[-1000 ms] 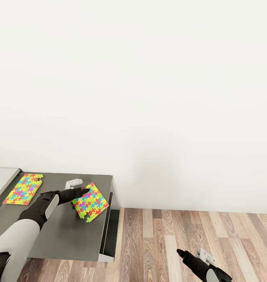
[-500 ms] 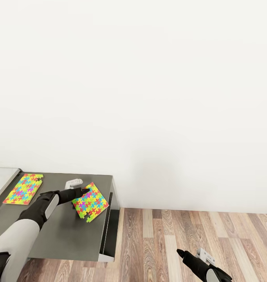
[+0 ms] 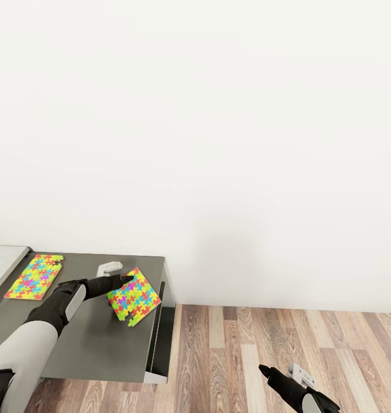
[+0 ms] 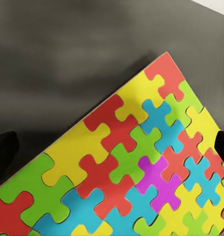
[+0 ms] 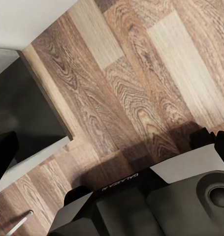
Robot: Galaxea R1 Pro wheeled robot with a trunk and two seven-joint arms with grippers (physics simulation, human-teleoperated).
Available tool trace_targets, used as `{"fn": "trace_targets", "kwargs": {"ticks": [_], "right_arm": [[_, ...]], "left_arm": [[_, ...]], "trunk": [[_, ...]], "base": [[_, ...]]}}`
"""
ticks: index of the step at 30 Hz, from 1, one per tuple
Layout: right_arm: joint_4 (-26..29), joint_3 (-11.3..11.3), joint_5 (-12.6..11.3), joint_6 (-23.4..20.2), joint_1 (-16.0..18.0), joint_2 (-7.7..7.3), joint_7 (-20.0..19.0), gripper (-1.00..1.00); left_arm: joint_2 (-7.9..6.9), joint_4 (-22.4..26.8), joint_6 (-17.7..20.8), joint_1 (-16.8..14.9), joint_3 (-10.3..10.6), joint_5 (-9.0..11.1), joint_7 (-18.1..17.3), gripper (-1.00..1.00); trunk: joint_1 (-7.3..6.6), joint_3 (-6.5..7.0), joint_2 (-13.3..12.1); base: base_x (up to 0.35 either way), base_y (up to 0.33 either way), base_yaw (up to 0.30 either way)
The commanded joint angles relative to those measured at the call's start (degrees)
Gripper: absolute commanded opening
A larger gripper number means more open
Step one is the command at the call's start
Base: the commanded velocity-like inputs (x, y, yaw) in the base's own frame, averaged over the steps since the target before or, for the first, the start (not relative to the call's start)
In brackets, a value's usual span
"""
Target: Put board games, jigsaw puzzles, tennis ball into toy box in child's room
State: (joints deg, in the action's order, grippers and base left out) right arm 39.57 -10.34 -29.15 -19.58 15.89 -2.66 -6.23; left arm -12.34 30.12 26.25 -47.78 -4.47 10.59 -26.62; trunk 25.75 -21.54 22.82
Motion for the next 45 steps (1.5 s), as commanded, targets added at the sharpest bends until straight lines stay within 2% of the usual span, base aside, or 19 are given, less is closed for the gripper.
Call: {"fn": "trace_targets", "kwargs": {"ticks": [1,21,32,38,45], "right_arm": [[0.07,-0.21,-0.20,-0.37,0.02,0.02,-0.19,1.00],[0.07,-0.21,-0.20,-0.37,0.02,0.02,-0.19,1.00],[0.07,-0.21,-0.20,-0.37,0.02,0.02,-0.19,1.00],[0.07,-0.21,-0.20,-0.37,0.02,0.02,-0.19,1.00],[0.07,-0.21,-0.20,-0.37,0.02,0.02,-0.19,1.00]], "left_arm": [[0.02,0.03,0.46,-0.03,-0.19,0.31,-0.15,1.00],[-0.05,0.03,0.58,-0.03,-0.16,0.39,-0.35,1.00],[-0.05,0.03,1.94,-0.03,0.10,0.39,-0.49,1.00],[0.13,0.03,2.28,-0.03,2.87,0.15,-6.35,1.00],[0.12,0.03,2.39,-0.03,3.66,0.05,-7.43,1.00]], "trunk": [[0.03,-0.09,0.10],[0.03,-0.09,0.10],[0.03,-0.09,0.10],[0.03,-0.09,0.10],[0.03,-0.09,0.10]], "base": [[0.000,0.000,0.000],[0.000,0.000,0.000],[0.000,0.000,0.000],[0.000,0.000,0.000],[0.000,0.000,0.000]]}}
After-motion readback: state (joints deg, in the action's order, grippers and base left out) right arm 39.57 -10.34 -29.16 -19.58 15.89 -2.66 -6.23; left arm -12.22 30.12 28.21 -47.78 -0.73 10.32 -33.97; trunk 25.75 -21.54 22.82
